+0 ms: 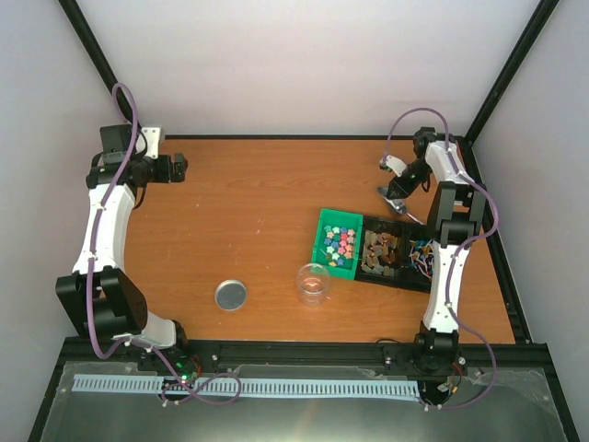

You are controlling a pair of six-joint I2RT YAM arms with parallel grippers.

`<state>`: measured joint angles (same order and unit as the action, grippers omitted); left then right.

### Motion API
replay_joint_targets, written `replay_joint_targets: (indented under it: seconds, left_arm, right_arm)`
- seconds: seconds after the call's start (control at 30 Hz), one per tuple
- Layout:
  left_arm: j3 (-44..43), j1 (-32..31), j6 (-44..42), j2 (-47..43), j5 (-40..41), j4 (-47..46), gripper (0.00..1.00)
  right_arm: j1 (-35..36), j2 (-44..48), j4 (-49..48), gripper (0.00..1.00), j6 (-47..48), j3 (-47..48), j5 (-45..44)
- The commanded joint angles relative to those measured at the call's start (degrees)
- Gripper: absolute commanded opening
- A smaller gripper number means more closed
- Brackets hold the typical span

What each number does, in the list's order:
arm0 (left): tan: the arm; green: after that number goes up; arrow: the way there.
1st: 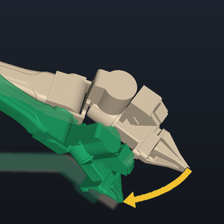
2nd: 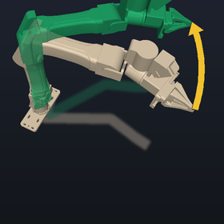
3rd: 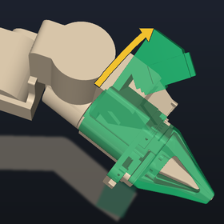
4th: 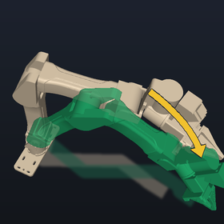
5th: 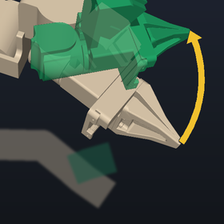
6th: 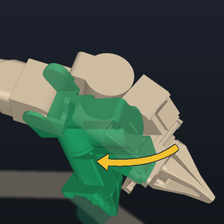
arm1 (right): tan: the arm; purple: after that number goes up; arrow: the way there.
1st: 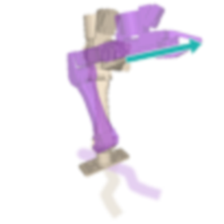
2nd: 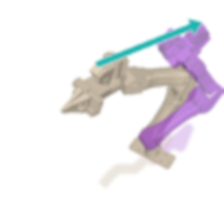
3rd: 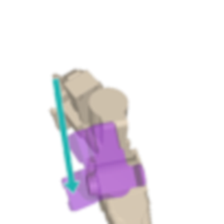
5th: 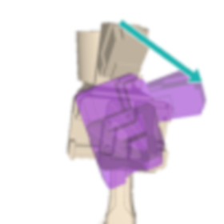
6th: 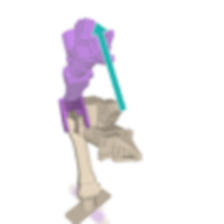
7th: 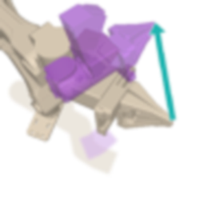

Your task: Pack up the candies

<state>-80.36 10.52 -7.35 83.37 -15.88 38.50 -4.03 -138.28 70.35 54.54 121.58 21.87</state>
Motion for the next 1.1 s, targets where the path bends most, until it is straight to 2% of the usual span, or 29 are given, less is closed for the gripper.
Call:
replay_joint_targets:
  seconds: [0.0,0.07,0.33,0.6,0.8,0.93,1.07]
  left_arm:
    - [-0.7,-0.2,-1.3,-0.2,1.0,-2.1,1.0]
    - [-0.4,-0.2,-1.1,-0.5,2.7,-3.2,1.0]
    - [-2.6,-0.2,-1.9,0.6,7.9,-4.9,1.0]
    - [-8.6,-0.2,-2.7,4.4,7.9,-5.9,1.0]
    - [-17.0,-0.4,-3.6,9.1,2.6,-2.8,1.0]
    - [-19.5,-1.3,-3.0,10.4,1.4,-3.0,1.0]
    - [-20.9,-3.3,-3.6,10.7,0.1,-3.7,1.0]
  right_arm:
    - [0.1,-1.4,2.3,0.12,-1.8,2.5,3.4]
    - [-0.1,-0.8,1.7,0.03,-3.2,2.5,4.1]
    - [-2.6,3.9,-5.1,0.03,-12.2,4.0,3.6]
    - [-4.7,12.3,-19.3,0.03,-31.4,5.5,1.4]
    - [-4.9,17.9,-29.3,0.03,-46.4,6.2,-8.3]
    - [-4.5,20.4,-31.1,0.03,-56.0,9.1,-14.8]
    - [-4.3,22.9,-31.5,0.03,-70.5,9.0,-22.8]
